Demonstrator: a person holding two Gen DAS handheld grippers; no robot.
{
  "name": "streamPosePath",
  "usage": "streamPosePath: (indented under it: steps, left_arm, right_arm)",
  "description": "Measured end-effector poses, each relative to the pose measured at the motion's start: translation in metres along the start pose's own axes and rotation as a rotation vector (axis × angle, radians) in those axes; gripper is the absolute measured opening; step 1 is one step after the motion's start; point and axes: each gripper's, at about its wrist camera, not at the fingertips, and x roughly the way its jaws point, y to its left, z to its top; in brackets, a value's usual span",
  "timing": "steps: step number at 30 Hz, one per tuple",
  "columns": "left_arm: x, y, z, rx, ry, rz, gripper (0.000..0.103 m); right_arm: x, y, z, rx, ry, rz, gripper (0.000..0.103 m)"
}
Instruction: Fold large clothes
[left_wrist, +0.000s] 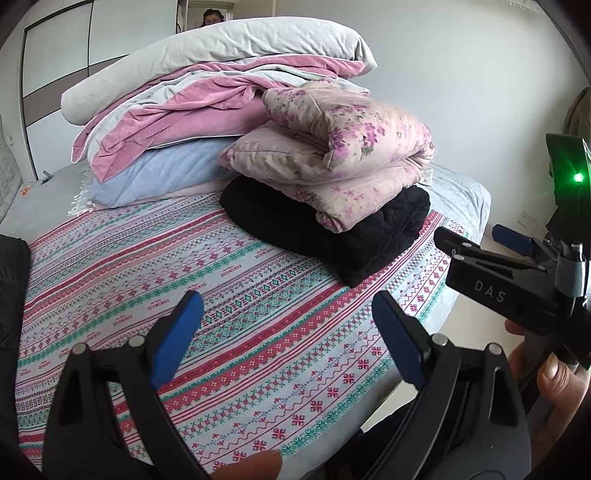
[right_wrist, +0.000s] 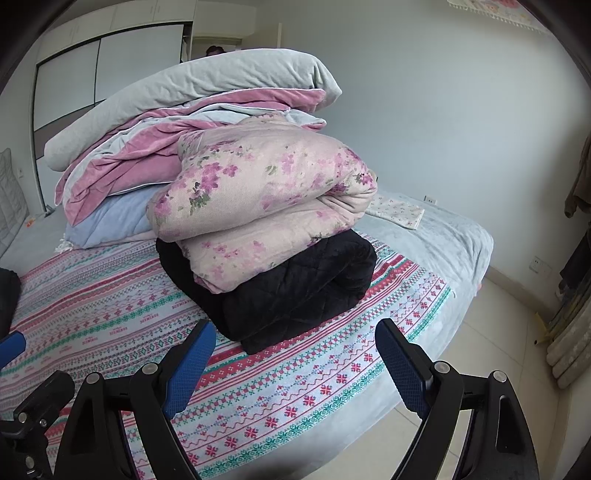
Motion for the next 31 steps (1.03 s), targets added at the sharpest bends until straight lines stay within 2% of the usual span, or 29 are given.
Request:
streamPosePath:
  steps: [31]
  left_arm:
    - [-0.0023, -0.0057, -0.0015, 0.015, -0.004, -0.015, 0.093]
  right_arm:
    - [0.0012, -0.0003, -0.0020, 0.000, -0.002, -0.014, 0.089]
